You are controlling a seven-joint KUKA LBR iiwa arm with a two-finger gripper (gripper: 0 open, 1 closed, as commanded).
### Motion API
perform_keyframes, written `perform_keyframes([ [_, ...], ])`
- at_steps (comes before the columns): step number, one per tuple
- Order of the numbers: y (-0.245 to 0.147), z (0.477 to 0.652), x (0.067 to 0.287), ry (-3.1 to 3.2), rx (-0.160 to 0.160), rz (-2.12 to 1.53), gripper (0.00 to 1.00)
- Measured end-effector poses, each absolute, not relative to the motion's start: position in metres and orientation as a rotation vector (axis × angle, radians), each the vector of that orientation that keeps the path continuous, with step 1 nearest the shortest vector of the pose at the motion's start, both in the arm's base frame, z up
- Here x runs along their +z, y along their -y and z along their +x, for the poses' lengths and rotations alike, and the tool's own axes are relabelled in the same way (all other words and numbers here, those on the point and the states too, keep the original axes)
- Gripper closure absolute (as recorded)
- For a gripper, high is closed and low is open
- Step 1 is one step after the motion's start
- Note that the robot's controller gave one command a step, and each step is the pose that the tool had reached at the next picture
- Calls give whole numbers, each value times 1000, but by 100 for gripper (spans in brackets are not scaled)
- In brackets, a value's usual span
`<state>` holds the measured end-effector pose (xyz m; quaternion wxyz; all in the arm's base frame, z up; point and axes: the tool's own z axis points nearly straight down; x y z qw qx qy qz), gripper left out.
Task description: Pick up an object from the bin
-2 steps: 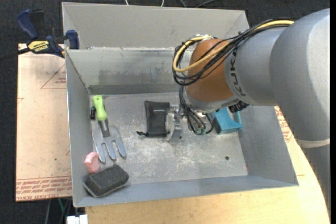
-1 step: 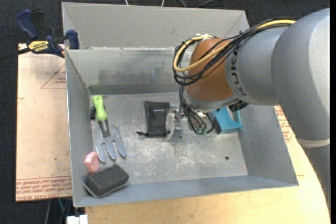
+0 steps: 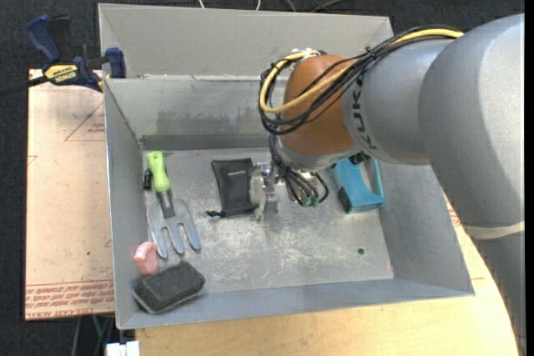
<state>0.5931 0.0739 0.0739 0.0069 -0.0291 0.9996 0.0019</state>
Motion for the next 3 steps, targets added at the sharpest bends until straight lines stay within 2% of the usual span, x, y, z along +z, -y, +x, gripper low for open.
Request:
perform_keyframes([
  [1, -73, 596, 128, -3136, 6, -67, 100],
  [2, -85, 601, 135, -3100, 5, -391, 100],
  [3, -108, 616, 87, -3078, 5, -548, 100],
])
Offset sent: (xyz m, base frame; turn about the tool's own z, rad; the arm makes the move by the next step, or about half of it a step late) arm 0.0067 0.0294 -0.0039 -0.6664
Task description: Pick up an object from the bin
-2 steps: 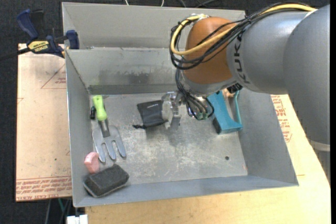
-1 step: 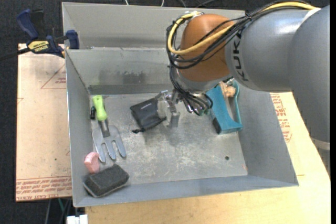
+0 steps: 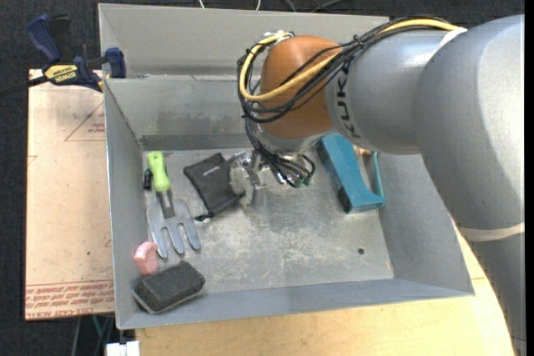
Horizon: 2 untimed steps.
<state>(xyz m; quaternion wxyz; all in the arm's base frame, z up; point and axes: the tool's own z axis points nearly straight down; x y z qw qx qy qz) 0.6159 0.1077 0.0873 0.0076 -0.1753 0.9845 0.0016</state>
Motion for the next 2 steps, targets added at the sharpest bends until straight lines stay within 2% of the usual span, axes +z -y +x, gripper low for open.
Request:
perform_keyframes([
  [1, -83, 615, 80, -3028, 3, -784, 100],
  [2, -95, 644, 74, -2969, 7, -980, 100],
])
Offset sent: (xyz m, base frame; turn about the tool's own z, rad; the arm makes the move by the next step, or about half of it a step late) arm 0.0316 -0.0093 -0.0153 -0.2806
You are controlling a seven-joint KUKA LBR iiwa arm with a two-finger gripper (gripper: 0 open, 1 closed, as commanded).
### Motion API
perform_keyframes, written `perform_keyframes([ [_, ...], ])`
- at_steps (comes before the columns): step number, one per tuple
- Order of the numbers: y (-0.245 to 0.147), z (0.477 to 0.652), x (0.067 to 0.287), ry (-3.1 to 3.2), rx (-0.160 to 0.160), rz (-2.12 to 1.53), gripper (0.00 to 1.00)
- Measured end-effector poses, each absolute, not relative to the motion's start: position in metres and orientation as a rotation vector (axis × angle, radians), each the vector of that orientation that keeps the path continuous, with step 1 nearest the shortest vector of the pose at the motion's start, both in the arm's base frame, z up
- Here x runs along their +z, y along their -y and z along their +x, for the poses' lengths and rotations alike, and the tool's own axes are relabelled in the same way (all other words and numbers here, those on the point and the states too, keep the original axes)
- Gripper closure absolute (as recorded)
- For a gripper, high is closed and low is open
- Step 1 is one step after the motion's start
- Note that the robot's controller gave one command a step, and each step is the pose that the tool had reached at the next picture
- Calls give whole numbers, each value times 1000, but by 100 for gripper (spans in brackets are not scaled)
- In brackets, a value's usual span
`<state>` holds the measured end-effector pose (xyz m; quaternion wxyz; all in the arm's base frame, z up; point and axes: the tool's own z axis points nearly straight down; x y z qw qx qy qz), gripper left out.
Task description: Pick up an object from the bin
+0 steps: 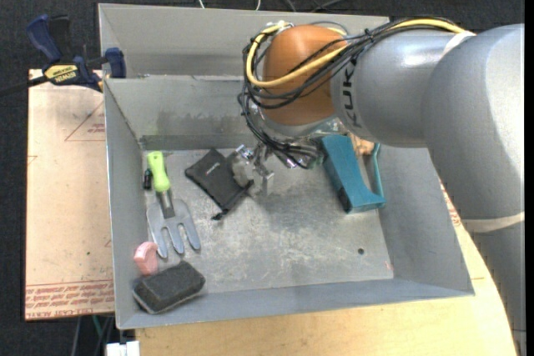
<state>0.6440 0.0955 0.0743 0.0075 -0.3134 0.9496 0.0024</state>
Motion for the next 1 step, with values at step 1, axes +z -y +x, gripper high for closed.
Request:
perform_keyframes([
  [1, -101, 637, 141, -2969, 7, -995, 100],
])
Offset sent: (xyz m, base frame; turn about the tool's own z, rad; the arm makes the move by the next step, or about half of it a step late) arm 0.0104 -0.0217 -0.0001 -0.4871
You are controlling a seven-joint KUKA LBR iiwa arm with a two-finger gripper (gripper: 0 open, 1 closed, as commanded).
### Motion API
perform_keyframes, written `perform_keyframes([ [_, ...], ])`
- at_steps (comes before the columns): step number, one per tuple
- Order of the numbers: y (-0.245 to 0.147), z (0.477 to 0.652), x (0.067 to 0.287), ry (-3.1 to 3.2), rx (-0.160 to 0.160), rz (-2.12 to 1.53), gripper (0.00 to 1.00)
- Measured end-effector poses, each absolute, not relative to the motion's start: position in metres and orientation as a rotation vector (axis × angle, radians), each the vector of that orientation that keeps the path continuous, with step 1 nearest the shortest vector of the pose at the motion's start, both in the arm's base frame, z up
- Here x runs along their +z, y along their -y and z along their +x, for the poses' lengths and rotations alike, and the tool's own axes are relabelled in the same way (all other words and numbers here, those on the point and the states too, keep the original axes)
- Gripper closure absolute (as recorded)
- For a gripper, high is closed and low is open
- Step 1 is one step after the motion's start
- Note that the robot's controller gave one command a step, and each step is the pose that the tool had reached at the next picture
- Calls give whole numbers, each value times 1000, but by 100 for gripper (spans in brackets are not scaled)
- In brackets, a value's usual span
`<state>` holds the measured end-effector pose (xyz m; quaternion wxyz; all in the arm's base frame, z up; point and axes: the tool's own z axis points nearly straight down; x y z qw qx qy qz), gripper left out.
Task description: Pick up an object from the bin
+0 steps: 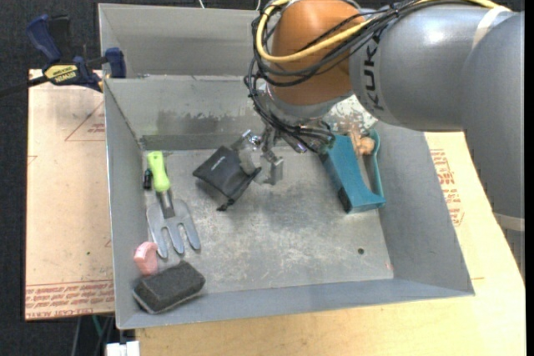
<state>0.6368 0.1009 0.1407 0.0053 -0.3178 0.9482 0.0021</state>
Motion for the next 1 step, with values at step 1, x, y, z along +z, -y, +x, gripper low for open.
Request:
perform_keyframes([
  [1, -89, 650, 136, -2813, 0, -1343, 100],
])
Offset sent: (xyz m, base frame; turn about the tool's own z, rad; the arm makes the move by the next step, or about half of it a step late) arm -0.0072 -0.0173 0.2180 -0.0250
